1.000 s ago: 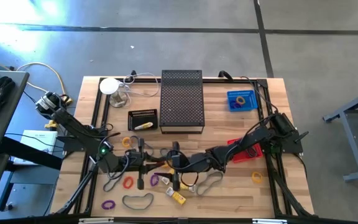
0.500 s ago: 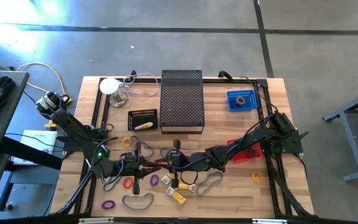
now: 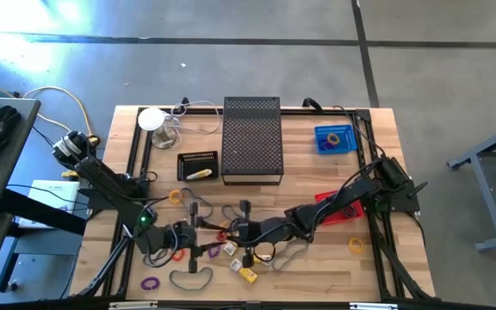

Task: Pick & Place Office Desk Supplies
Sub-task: Put the orange spring keychain into the blue bin

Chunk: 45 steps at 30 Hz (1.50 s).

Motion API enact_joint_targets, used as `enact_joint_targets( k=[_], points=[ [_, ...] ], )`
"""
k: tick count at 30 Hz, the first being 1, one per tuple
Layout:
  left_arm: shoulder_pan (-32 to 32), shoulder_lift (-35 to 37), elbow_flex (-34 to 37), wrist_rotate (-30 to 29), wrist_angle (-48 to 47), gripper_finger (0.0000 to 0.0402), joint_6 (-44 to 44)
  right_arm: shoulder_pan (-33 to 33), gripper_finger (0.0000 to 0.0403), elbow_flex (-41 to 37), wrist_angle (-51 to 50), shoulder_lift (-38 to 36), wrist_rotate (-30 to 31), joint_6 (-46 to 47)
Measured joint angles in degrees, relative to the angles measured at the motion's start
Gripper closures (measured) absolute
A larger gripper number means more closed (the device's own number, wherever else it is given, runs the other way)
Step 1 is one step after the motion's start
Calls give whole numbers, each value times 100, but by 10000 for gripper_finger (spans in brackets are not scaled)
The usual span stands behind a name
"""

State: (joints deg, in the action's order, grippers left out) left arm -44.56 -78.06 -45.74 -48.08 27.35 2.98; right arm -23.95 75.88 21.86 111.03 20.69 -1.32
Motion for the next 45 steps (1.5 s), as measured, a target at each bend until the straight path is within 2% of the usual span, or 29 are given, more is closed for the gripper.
enact_joint_targets(
  k=[2, 7, 11, 16, 21, 25, 28, 30, 35, 39, 41, 45],
  points=[
    [-16, 2, 0, -4, 16, 215, 2, -49, 392, -1, -588, -28, 283, 48],
    [-159, 2, 0, -27, 15, 204, -16, -330, 392, 0, -2341, -426, 1615, 857],
    [-253, 2, 0, -30, 11, 204, -13, -558, 392, 0, -3915, -767, 2353, 2148],
    [-455, 2, 0, -30, -42, 203, 0, -725, 392, 2, -6207, -1214, 3085, 4269],
    [-570, 2, 0, -32, -42, 203, 0, -490, 392, 4, -8481, -1666, 3293, 6849],
    [-569, 2, 0, -33, -37, 203, 0, -15, 392, -4, -10140, -1945, 2932, 8281],
    [-568, 2, 0, -35, -37, 203, 0, 493, 392, 4, -11051, -2040, 2878, 8238],
    [-568, 4, 1, -34, -43, 203, 0, 1000, 392, -4, -11170, -2044, 2747, 8069],
    [-566, 4, 4, -35, -66, 203, 0, 2692, 392, -272, -10505, -2330, 2344, 6513],
    [-568, 6, 4, -37, -196, 203, 141, 4093, 392, -531, -9958, -2240, 1363, 5792],
    [-568, 6, 4, -36, -286, 203, 260, 4622, 392, -696, -9622, -2228, 949, 5466],
    [-568, 6, 7, -39, -334, 203, 288, 5160, 392, -1001, -9039, -2206, 742, 5136]
  ],
)
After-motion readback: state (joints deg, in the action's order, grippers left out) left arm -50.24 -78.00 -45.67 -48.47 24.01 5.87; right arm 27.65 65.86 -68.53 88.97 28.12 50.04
